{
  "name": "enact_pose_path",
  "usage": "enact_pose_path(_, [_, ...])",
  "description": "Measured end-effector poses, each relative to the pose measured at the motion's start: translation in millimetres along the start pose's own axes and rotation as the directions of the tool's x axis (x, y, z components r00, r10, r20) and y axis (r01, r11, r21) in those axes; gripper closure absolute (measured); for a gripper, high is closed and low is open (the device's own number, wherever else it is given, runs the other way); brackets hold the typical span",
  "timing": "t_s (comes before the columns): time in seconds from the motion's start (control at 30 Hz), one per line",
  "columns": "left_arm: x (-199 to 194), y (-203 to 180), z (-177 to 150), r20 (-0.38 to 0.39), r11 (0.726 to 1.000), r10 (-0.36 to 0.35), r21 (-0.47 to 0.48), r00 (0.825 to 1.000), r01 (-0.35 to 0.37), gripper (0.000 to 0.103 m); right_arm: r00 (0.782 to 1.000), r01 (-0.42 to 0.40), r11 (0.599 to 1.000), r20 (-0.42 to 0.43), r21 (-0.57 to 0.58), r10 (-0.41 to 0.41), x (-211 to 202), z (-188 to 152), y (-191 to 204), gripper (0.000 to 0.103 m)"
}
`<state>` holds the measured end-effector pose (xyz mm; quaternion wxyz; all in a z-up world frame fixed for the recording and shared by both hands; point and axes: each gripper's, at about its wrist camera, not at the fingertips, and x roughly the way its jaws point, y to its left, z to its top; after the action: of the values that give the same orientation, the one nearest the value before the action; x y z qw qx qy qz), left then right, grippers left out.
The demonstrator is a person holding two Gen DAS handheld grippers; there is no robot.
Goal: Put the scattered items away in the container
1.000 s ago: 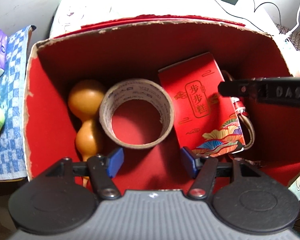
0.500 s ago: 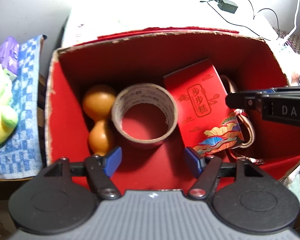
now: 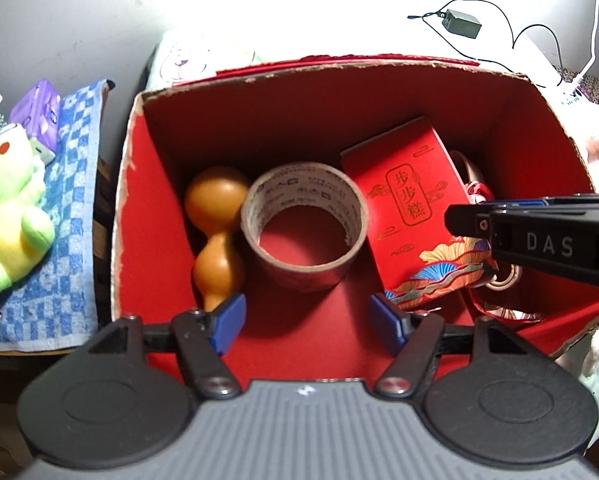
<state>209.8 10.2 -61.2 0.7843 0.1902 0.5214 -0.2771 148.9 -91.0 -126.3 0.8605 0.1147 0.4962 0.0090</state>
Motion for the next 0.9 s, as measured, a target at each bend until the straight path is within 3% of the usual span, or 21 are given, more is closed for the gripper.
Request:
enact_pose_path(0.4, [13,6,-6,-0.022,0.998,-0.033,-0.051,0.999,0.032,0.034,0.995,0.077,0.997,0.06,0.028,-0.078,4,-15,-1,0.075])
enact_pose_path(0.9, [16,-3,-26,0.043,0.985,0.008,-0.172,0.999,0.0,0.037,0.995,0.071,0.996,0.076,-0.049,-0.067,7,-22,1,0.07])
